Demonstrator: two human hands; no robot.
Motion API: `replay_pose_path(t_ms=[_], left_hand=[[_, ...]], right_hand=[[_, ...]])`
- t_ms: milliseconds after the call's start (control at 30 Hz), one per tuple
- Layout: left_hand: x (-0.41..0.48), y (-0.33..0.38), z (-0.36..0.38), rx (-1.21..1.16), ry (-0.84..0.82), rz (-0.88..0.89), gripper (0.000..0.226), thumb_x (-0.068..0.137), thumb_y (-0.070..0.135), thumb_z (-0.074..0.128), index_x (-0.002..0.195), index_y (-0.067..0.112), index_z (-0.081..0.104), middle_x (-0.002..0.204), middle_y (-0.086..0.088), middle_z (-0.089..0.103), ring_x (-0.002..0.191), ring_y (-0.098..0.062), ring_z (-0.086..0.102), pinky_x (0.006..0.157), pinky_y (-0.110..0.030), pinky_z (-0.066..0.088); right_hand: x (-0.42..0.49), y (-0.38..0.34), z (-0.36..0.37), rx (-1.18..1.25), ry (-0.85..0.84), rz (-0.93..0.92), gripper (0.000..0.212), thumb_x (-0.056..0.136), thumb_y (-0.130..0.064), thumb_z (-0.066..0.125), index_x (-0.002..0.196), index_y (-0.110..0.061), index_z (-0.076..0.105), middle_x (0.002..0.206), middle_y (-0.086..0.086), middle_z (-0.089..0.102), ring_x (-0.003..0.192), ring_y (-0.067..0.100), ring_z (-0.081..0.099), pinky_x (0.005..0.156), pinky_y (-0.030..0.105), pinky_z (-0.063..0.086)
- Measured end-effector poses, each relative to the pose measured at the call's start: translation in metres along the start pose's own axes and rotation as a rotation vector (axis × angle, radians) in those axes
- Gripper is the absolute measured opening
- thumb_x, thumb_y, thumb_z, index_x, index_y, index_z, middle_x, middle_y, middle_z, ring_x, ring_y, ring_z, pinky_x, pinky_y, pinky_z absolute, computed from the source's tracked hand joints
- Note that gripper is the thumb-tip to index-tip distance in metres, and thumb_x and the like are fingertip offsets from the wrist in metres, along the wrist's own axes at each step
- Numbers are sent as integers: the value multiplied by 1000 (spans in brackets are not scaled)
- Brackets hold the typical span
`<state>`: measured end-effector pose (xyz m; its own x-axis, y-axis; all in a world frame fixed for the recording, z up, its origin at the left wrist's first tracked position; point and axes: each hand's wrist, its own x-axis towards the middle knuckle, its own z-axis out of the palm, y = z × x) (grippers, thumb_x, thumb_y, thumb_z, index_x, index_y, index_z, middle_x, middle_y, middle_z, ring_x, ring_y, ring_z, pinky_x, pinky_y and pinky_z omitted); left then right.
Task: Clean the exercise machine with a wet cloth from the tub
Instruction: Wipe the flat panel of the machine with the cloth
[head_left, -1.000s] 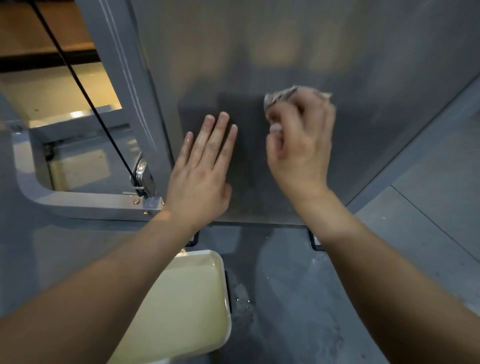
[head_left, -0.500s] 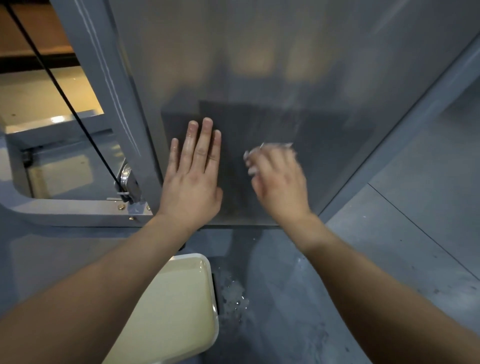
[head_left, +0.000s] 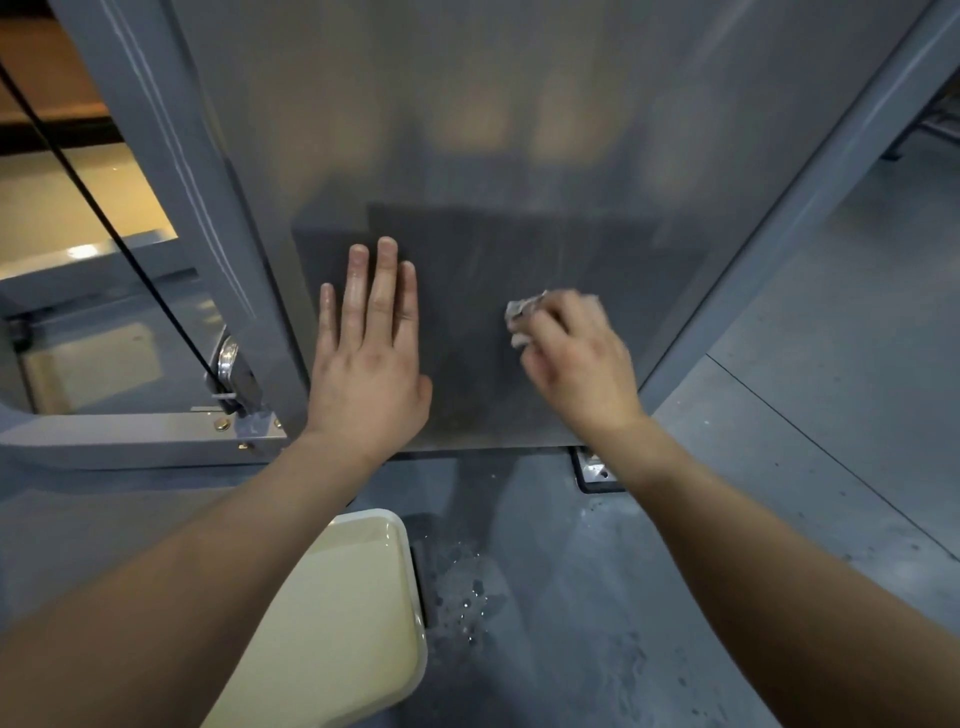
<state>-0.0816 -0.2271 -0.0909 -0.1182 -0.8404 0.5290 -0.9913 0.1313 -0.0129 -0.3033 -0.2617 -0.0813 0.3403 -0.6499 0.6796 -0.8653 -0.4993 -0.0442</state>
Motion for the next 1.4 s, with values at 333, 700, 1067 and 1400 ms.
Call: replay_pose_path(t_ms=[333,700,1067,1400], left_hand=[[0,-2,0,-5,12,-3,106,73,18,70,161,0,14,171,-16,-6,158,-36,-7,126,-58,7],[-1,0,4,-6,49,-4,107,71,16,69,161,-1,15,171,-17,-4,158,-36,-6,126,-58,6],[0,-2,8,-1,39,3,107,72,17,69,161,-1,12,170,-18,-7,157,-34,-13,126,-58,4],[1,-4,13,12,64,10,107,71,17,67,161,-1,11,170,-18,-6,157,-37,-8,126,-59,5]], right_hand=[[-30,6,13,-9,-121,4,25,92,-9,62,114,-17,70,113,5,63,101,31,56,70,44,58],[-9,-9,13,50,35,-9,24,92,-4,53,109,-8,69,115,13,63,106,35,56,85,47,55],[27,-7,1,6,319,80,28,87,2,59,112,-3,72,119,20,63,107,39,56,99,47,45],[47,11,-26,-52,434,166,33,79,-4,62,109,-12,74,117,17,62,99,39,59,90,42,45]])
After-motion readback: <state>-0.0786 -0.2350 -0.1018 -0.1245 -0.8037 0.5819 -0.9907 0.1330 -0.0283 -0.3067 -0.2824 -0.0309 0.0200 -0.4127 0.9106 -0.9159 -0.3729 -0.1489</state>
